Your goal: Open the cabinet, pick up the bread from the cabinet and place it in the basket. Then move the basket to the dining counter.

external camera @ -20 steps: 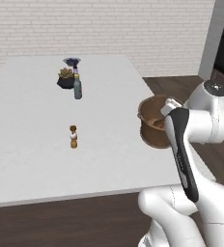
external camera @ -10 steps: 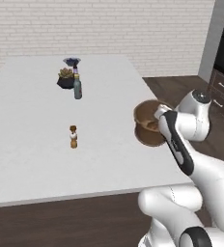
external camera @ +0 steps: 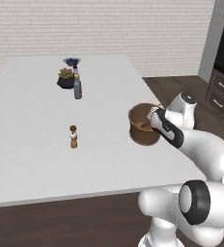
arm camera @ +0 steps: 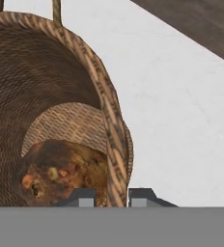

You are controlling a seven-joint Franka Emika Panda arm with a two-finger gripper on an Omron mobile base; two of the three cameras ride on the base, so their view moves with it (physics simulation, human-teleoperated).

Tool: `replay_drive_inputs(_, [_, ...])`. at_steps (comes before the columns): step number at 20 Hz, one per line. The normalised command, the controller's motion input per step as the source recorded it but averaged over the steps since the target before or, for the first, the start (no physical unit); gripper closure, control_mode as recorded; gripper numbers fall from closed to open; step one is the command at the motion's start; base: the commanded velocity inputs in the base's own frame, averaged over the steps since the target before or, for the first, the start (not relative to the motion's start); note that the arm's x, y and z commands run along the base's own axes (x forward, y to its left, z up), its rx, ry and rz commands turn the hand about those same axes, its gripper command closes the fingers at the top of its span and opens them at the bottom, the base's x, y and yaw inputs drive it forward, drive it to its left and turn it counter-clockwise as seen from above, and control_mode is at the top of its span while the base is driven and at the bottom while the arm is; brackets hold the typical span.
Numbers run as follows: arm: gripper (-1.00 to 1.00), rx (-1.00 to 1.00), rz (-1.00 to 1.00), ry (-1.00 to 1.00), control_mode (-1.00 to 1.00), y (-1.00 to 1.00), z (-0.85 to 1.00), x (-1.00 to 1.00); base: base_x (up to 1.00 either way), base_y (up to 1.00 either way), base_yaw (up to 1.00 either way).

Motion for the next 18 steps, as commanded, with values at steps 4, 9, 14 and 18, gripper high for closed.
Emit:
replay_drive_inputs(4, [1.00,0.00,0.02,0.09,-1.00,0.00,-0.44,0.67,0.00,0.00,0.00])
replay_drive_inputs(9, [1.00,0.00,0.00,0.12,-1.00,0.00,-0.46,0.46,0.00,0.00,0.00])
replay_drive_inputs(14, [1.00,0.00,0.00,0.10,-1.00,0.00,-0.39,0.18,0.00,0.00,0.00])
replay_drive_inputs(18, [1.00,0.00,0.00,0.08,-1.00,0.00,-0.39,0.03,0.00,0.00,0.00])
